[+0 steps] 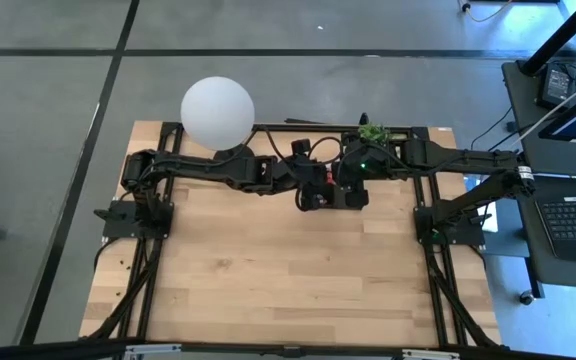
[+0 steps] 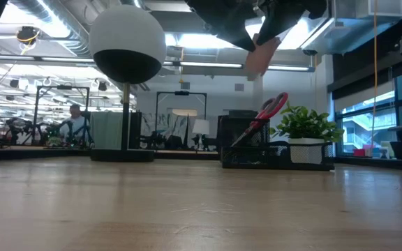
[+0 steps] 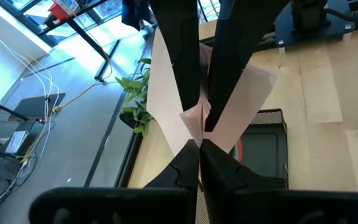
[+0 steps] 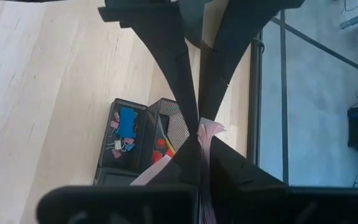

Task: Pick and place office supplies into organizer
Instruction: Put the pink sticky notes into the black desk organizer

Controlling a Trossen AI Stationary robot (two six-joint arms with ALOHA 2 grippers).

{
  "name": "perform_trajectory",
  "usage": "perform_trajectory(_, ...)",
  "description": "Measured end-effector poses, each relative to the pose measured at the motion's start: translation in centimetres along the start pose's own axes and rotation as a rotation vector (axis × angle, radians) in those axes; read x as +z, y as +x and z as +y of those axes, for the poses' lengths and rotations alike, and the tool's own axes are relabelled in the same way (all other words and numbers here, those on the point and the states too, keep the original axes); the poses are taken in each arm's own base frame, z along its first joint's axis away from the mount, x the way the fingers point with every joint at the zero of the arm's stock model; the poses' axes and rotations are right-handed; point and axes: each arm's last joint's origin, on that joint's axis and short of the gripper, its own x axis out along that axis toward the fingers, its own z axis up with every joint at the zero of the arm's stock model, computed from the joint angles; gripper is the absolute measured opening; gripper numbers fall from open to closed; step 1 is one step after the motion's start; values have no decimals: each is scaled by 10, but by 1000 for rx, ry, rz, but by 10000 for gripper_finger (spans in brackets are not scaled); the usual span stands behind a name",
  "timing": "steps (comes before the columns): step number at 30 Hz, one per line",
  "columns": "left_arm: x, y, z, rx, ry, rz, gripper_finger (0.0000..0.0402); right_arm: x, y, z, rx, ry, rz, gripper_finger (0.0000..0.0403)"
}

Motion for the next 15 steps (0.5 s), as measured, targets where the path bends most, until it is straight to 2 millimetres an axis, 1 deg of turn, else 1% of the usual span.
perform_trajectory(4,-1,0,0,-8,5,4,27,0,0,0,0,-1,-1,10)
perform_trajectory(9,-3,-1,-1,-37,23,22,77,0,0,0,-8,0,1,17)
perform_trajectory(12,-2,-4,0,-10,28,33,107,0,0,-1,-24,-1,8,15)
perform_trajectory(15,-1,-10,3,45,24,53,129,-1,-1,-1,-23,-3,18,12)
